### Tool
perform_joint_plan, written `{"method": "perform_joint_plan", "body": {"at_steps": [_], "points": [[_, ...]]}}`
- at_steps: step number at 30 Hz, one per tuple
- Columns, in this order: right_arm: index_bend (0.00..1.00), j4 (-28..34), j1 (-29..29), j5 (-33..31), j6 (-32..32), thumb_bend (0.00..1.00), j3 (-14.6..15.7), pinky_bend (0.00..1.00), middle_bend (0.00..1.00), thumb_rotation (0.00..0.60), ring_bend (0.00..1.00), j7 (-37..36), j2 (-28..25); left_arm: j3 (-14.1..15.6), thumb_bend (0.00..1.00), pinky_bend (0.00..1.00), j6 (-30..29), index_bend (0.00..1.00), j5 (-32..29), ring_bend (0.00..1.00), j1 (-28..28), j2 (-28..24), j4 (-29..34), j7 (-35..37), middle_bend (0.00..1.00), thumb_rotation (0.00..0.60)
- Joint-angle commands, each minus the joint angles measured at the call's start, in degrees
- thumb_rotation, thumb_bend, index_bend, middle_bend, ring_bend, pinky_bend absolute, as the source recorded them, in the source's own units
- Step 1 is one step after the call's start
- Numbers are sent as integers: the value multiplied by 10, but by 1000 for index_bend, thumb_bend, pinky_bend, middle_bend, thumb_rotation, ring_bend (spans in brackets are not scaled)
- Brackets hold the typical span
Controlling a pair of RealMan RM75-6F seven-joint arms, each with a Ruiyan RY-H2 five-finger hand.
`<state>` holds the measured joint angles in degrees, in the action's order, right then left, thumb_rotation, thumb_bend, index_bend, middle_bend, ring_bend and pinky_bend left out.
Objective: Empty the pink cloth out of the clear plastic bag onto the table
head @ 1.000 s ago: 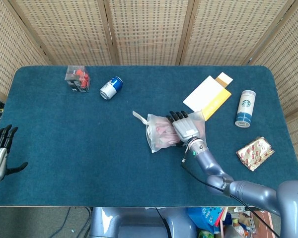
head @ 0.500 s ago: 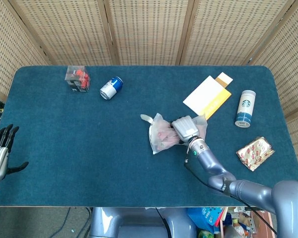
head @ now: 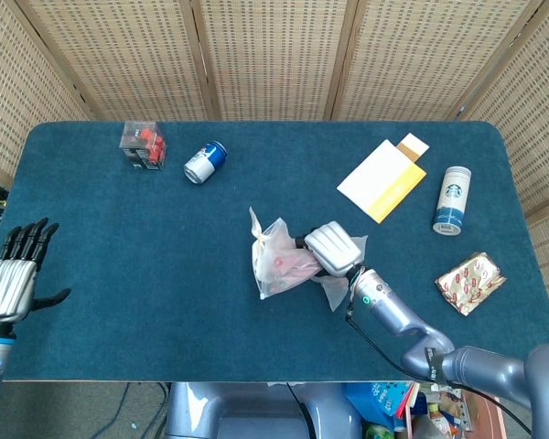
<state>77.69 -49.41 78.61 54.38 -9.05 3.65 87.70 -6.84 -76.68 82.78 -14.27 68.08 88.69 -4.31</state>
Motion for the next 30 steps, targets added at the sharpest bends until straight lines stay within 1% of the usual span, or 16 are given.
{"method": "perform_joint_plan", "body": {"at_steps": [1, 4, 8, 14, 17, 20, 25, 28, 30], "points": [[642, 24, -15, -12, -8, 601, -22, 679, 714, 600, 594, 15, 1, -14, 146, 0, 49, 0, 27, 0, -52, -4, 10, 7, 0, 600], [642, 37, -29, -27, -17, 601, -39, 679, 714, 600, 594, 34, 10, -21, 147, 0, 73, 24, 41, 0, -82, -7, 15, 21, 0, 600], [642, 41, -55, -47, -31, 601, -58, 679, 713, 600, 594, 72, 31, -35, 147, 0, 93, 108, 49, 0, -117, -4, 21, 21, 0, 600], [642, 27, -86, -85, -45, 600, -78, 679, 713, 600, 594, 121, 68, -49, 147, 0, 135, 259, 28, 0, -157, 5, 36, 21, 0, 600], [642, 19, -96, -102, -48, 601, -84, 679, 713, 600, 594, 139, 81, -52, 146, 0, 143, 307, 20, 0, -167, 9, 45, 13, 0, 600], [642, 12, -106, -124, -52, 601, -91, 679, 713, 600, 594, 159, 93, -56, 146, 0, 153, 318, 10, 0, -178, 12, 59, 12, 0, 600], [642, 5, -117, -150, -52, 601, -91, 679, 713, 600, 594, 198, 100, -60, 147, 0, 154, 336, 3, 0, -192, 20, 73, 9, 0, 600], [642, 6, -119, -163, -52, 601, -92, 679, 713, 600, 594, 204, 101, -58, 147, 0, 157, 338, -2, 0, -196, 23, 77, 5, 0, 600], [642, 6, -118, -175, -53, 601, -92, 679, 713, 600, 594, 207, 101, -55, 147, 0, 172, 340, -12, 0, -204, 32, 81, 12, 0, 600]]}}
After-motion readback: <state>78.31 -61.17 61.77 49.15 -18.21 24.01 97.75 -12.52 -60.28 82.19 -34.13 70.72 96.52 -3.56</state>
